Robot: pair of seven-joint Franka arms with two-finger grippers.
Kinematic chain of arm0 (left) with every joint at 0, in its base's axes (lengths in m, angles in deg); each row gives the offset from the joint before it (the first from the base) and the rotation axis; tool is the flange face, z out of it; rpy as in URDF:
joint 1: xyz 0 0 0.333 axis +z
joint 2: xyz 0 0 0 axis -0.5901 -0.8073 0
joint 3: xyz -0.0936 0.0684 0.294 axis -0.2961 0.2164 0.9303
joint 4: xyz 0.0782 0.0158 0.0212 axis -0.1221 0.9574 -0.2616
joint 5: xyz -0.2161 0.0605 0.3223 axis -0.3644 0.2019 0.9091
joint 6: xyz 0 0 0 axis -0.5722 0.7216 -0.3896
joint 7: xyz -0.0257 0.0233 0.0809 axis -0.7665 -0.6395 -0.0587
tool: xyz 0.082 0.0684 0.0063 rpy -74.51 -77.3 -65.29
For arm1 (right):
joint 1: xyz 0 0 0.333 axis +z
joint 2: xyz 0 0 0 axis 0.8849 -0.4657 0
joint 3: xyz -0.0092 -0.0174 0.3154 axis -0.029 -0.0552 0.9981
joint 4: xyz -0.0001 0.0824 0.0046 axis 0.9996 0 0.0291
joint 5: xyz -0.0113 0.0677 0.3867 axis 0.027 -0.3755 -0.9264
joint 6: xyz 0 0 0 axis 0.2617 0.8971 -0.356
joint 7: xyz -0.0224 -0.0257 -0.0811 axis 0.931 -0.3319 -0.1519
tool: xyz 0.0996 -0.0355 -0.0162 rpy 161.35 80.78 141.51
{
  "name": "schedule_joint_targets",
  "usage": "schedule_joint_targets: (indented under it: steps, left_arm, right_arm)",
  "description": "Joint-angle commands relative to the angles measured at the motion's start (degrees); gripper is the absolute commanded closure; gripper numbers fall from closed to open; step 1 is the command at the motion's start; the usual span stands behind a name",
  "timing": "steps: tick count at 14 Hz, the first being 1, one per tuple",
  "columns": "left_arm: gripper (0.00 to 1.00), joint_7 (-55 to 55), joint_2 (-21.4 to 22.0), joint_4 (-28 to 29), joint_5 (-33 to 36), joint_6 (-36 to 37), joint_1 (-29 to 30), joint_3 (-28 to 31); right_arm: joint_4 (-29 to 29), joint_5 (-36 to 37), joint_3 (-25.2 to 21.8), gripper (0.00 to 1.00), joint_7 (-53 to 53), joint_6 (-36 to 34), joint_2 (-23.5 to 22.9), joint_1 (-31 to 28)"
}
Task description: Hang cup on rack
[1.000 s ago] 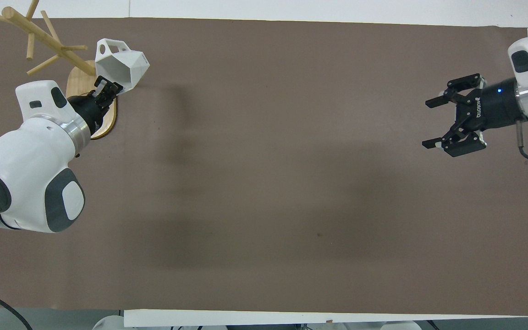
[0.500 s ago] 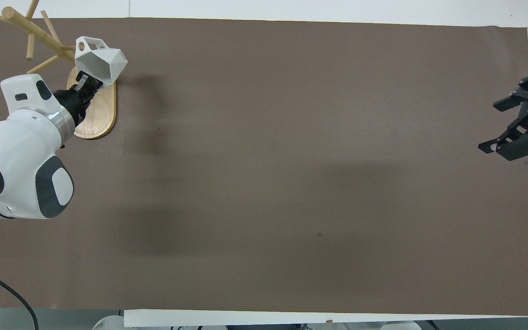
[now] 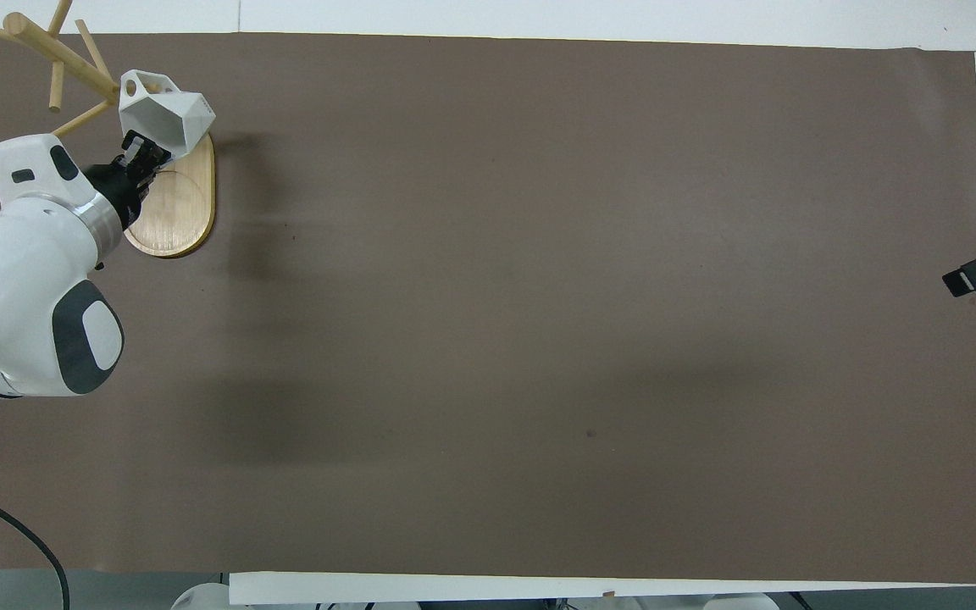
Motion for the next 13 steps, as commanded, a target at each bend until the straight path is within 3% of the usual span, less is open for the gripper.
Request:
schedule_joint_targets:
  steps: [1, 3, 6, 8, 10, 13]
  left_arm:
    - [0.62, -0.61, -0.43, -1.69, 0.48, 2.13, 1.27, -0.49]
    - [0.34, -3.06, -0.61, -4.50, 0.31, 8.09, 1.18, -0.23]
    - [0.04, -4.48, -1.05, -10.64, 0.57, 19.68, 1.36, 0.03]
    - [0.00, -5.70, -0.53, -16.00, 0.92, 31.08, 1.36, 0.12]
    - [0.00, -14.71, -0.35, -23.20, 1.10, 46.71, 2.06, 0.21]
    - [0.00, -28.09, 2.02, -29.55, 1.10, 63.45, 4.78, 0.21]
  right_arm:
    - [-1.12, 2.06, -1.21, 0.00, 6.79, -1.50, 2.17, 1.14]
    - [-3.68, 2.15, -1.48, 0.00, 10.40, -1.85, 4.64, 1.40]
    - [-3.60, 2.32, -1.83, 0.00, 13.84, -1.59, 4.47, 2.27]
    - [-3.59, 3.11, -2.27, 0.00, 14.28, -1.33, 4.38, 2.72]
    - [-3.51, 2.85, -2.36, 0.00, 14.37, -1.32, 3.95, 2.81]
    - [-3.77, 2.67, -2.27, 0.00, 14.37, -1.68, 3.94, 2.37]
